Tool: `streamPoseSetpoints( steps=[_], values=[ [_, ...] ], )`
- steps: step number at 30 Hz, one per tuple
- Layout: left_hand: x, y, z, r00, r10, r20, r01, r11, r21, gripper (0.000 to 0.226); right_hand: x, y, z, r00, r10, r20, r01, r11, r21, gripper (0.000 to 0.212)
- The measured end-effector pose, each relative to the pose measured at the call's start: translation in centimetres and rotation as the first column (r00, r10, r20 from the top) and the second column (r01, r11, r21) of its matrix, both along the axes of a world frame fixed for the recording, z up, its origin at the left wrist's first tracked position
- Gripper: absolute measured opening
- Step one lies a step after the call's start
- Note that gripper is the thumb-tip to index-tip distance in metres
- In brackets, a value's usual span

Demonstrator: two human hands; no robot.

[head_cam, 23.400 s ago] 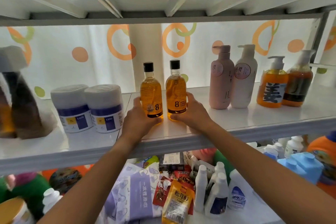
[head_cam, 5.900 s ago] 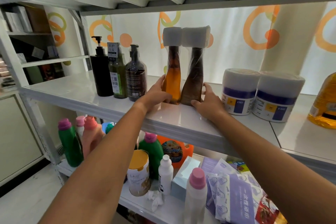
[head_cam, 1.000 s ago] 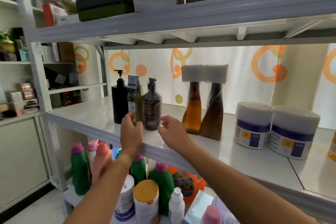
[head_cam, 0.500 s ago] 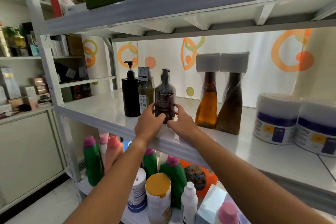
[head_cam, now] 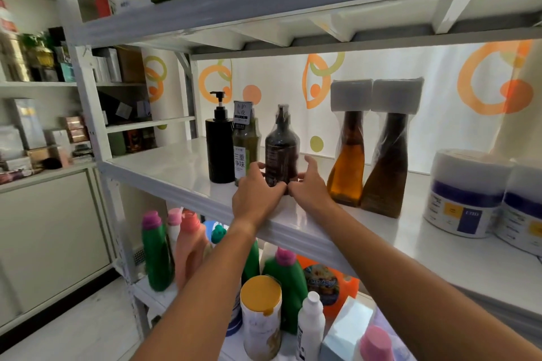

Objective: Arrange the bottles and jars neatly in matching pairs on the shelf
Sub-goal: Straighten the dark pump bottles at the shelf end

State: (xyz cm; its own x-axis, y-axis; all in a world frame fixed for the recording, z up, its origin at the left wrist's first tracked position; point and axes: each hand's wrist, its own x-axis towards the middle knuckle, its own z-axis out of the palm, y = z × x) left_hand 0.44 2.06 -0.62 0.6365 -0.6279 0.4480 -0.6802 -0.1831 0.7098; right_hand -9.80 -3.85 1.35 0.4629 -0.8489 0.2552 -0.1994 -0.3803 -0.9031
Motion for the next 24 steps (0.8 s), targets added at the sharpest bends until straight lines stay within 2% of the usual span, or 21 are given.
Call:
streamPoseSetpoints(
  steps=[3, 7, 11, 14, 19, 22, 24],
  values=[
    [-0.34, 0.17, 0.09, 0.999, 0.009, 0.034, -0.008, 1.000, -0.018, 0.071, -0.01, -0.08, 0.03, 0.996, -0.070, 0.048, 0.071, 0.997, -0.021, 0.073],
    [-0.66, 0.65, -0.02, 0.999, 0.008, 0.053, -0.005, 0.999, -0.052, 0.061, 0.23, 0.08, 0.04, 0.998, 0.060, 0.003, -0.060, 0.998, 0.000, 0.086],
    [-0.68, 0.88, -0.06, 0.996, -0.009, 0.094, 0.006, 0.999, 0.031, 0.057, -0.38, -0.37, 0.22, 0.995, -0.024, 0.098, 0.017, 0.998, 0.067, 0.074],
    [-0.71, 0.70, -0.10, 0.993, 0.017, 0.115, -0.020, 1.000, 0.019, 0.056, -0.32, -0.40, 0.08, 0.996, -0.058, 0.073, 0.058, 0.998, 0.011, 0.072],
    [-0.11, 0.46, -0.39, 0.997, 0.011, 0.077, -0.011, 1.000, 0.005, 0.056, -0.45, -0.08, -0.15, 0.997, 0.045, 0.063, -0.044, 0.999, -0.006, 0.074],
    [-0.13, 0.44, -0.31, 0.994, -0.008, 0.107, 0.003, 0.999, 0.044, 0.060, -0.71, -0.10, -0.22, 0.997, 0.017, 0.076, -0.014, 0.999, -0.046, 0.075],
    [-0.38, 0.56, -0.29, 0.991, 0.007, 0.132, -0.008, 1.000, 0.009, 0.065, -0.52, -0.21, -0.34, 0.999, -0.019, 0.046, 0.022, 0.997, -0.077, 0.077]
  ],
)
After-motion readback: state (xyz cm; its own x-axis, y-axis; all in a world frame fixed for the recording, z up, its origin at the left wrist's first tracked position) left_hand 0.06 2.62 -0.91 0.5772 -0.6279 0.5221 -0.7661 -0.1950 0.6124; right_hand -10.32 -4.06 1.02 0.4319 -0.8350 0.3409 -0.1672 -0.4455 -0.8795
